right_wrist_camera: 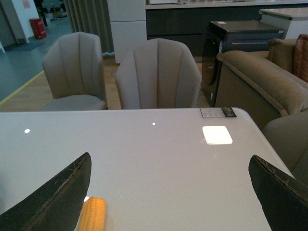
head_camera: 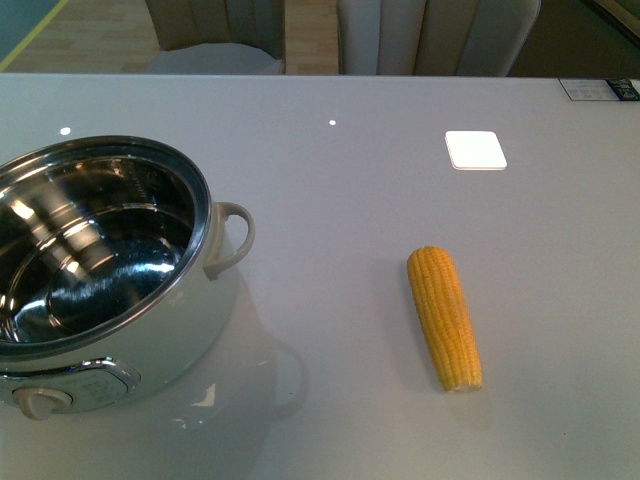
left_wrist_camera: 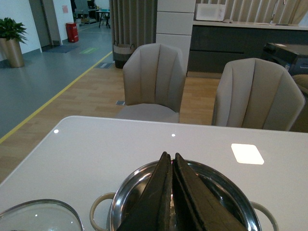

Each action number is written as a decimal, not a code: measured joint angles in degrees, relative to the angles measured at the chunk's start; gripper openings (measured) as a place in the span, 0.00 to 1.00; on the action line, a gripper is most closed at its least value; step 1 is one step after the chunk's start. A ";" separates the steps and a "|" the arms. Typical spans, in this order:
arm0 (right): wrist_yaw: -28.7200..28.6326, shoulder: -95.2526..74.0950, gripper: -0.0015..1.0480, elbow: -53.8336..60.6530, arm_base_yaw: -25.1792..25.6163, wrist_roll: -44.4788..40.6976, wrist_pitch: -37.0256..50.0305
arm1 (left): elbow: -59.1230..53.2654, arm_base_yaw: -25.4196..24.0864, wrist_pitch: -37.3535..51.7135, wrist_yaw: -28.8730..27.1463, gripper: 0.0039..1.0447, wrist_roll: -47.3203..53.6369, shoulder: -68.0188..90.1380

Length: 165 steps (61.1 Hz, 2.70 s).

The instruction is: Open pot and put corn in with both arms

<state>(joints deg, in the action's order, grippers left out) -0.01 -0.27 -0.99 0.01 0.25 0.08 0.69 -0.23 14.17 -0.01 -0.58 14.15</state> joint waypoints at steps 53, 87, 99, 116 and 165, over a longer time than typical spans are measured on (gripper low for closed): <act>0.00 0.00 0.92 0.00 0.00 0.00 0.00 | 0.02 0.09 -14.10 0.00 0.35 0.00 -13.79; 0.02 0.00 0.92 0.00 0.02 0.00 0.00 | 0.02 0.09 -14.10 0.00 0.94 0.11 -13.79; 0.00 0.00 0.92 0.00 0.00 0.00 0.00 | 0.02 0.09 -14.10 0.00 0.94 0.11 -13.79; -2.25 -33.38 0.92 -13.42 0.87 -1.29 -28.06 | 0.02 0.09 -14.12 -0.02 0.94 0.13 -13.81; 3.30 -107.60 0.92 -34.29 -20.26 6.16 17.18 | 0.02 0.09 -14.12 0.00 0.94 0.13 -13.81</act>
<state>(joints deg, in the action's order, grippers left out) 3.29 -107.87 -35.29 -20.25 6.42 17.26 0.71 -0.14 0.05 -0.01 -0.45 0.34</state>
